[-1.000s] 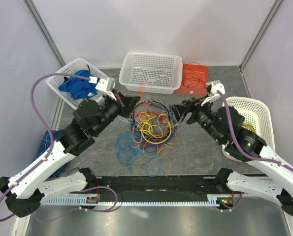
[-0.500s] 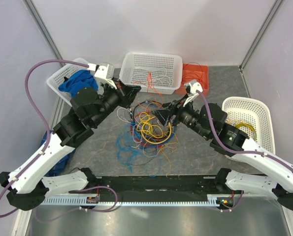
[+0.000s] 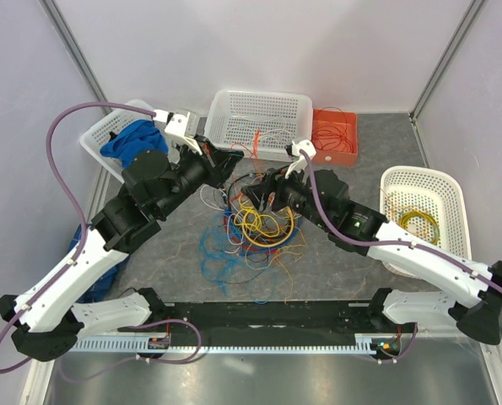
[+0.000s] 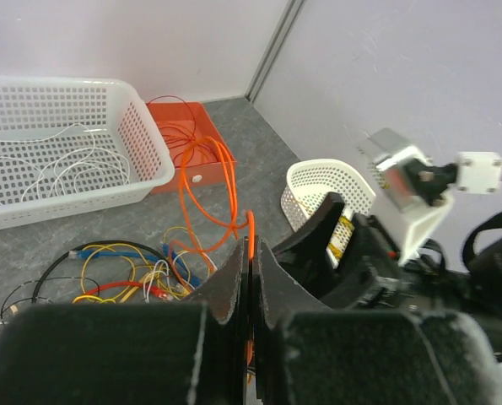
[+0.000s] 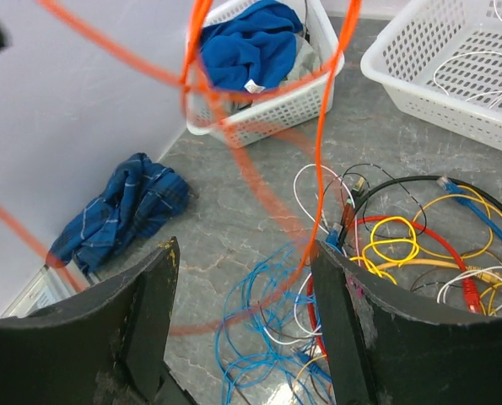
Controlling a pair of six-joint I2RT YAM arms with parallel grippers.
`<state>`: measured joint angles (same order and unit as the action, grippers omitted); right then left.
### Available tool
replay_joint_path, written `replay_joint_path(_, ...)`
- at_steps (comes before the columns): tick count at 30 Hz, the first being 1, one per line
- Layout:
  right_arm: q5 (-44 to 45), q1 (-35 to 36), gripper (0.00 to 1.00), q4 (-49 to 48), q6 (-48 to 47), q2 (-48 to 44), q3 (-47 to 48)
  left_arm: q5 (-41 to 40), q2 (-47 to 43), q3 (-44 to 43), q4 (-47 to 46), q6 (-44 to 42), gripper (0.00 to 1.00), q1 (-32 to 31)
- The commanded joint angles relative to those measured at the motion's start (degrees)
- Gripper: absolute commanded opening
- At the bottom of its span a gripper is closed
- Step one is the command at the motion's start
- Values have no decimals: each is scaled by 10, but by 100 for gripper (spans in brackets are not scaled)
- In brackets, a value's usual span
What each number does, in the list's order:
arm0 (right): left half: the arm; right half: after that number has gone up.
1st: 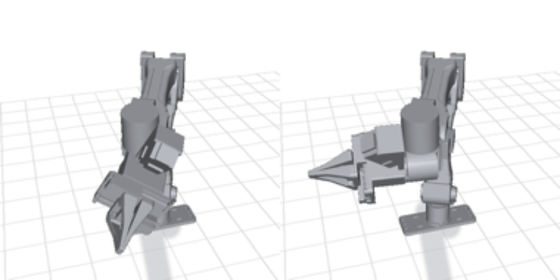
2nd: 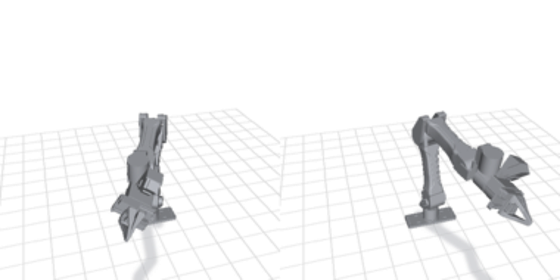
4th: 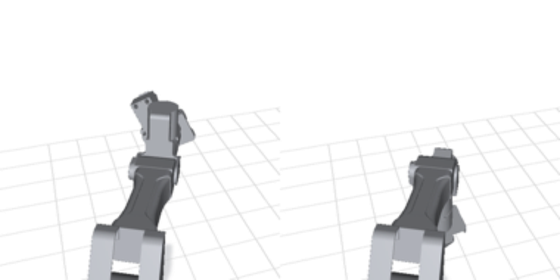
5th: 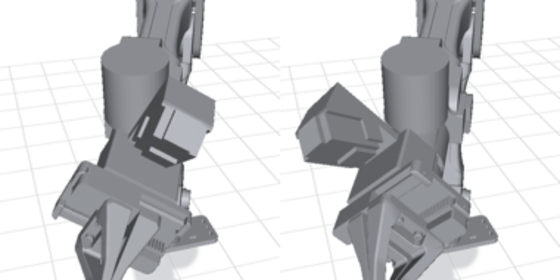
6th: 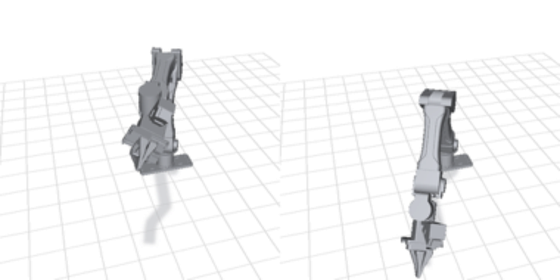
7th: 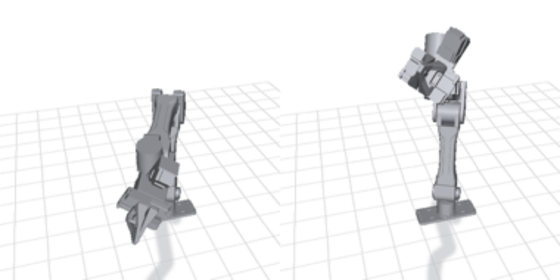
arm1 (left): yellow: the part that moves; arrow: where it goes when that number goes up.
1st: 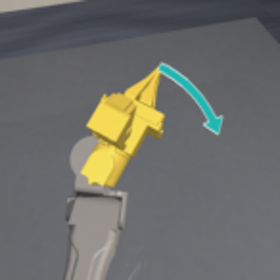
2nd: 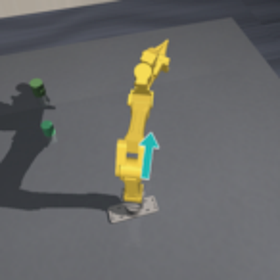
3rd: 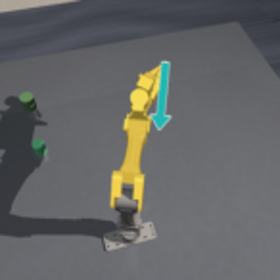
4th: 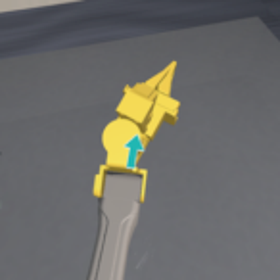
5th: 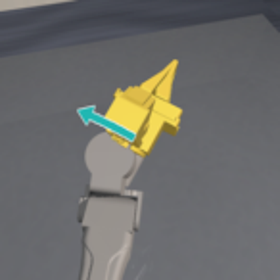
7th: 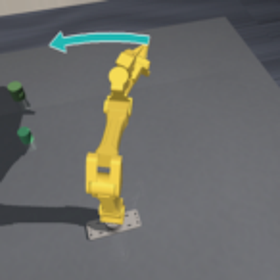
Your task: Untangle the cables
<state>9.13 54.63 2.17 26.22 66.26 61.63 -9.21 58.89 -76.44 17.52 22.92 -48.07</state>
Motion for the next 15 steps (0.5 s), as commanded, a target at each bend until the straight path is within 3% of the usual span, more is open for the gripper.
replay_joint_path(1,22,1,71,-68,15,6,8,22,-18,8,-14,2,2,1)
replay_joint_path(9,59,-7,68,-66,4,85,51,58,-34,21,-27,20,2,1)
replay_joint_path(15,60,-124,61,-23,44,119,28,16,-76,10,-17,-3,2,1)
